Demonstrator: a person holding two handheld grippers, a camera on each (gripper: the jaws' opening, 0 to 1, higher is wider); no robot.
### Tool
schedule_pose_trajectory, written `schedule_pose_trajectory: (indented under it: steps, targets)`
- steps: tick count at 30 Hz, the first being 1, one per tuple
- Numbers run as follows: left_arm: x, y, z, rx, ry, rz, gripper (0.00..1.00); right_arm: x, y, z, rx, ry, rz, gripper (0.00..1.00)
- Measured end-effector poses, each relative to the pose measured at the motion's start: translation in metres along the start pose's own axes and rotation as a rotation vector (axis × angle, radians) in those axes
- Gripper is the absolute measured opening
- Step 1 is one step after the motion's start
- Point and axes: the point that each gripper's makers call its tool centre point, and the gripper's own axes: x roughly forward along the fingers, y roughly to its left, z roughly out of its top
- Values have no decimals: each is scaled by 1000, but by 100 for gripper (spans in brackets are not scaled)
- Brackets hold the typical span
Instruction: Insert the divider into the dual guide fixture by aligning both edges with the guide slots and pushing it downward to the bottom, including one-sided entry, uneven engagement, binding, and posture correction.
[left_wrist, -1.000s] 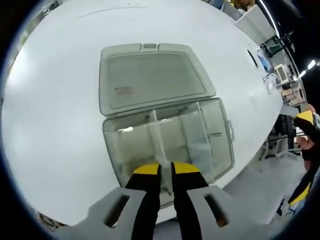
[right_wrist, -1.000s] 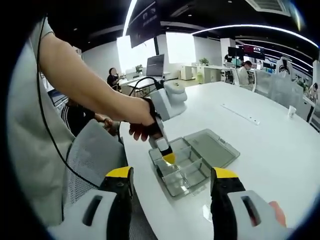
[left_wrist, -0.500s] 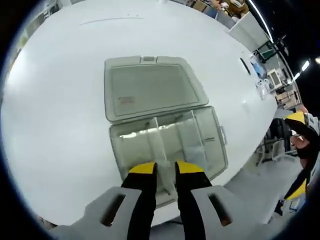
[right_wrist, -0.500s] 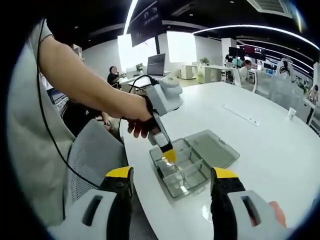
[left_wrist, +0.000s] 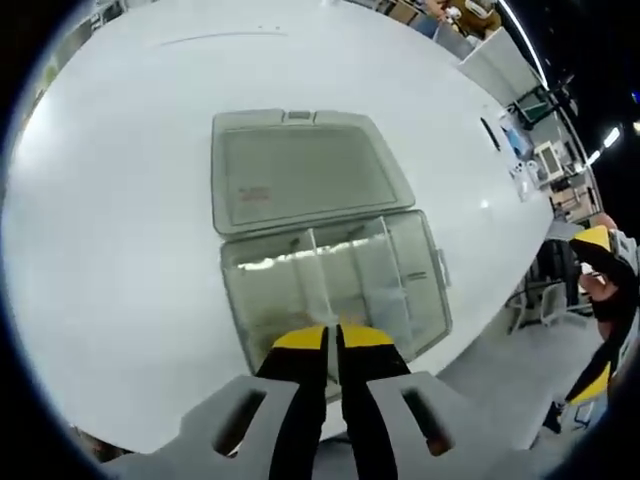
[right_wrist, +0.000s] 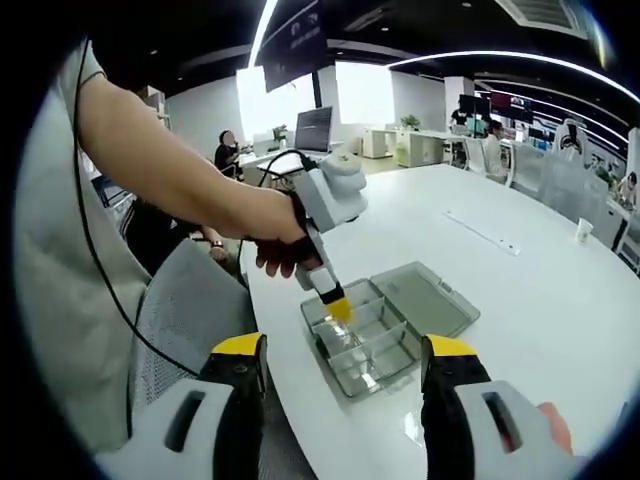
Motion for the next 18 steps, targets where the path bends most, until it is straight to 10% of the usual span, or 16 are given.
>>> schedule_pose_trajectory:
  steps: [18]
  targets:
    - [-12, -8, -2, 61, -129, -77, 17, -10, -3, -6, 19, 9, -26, 61]
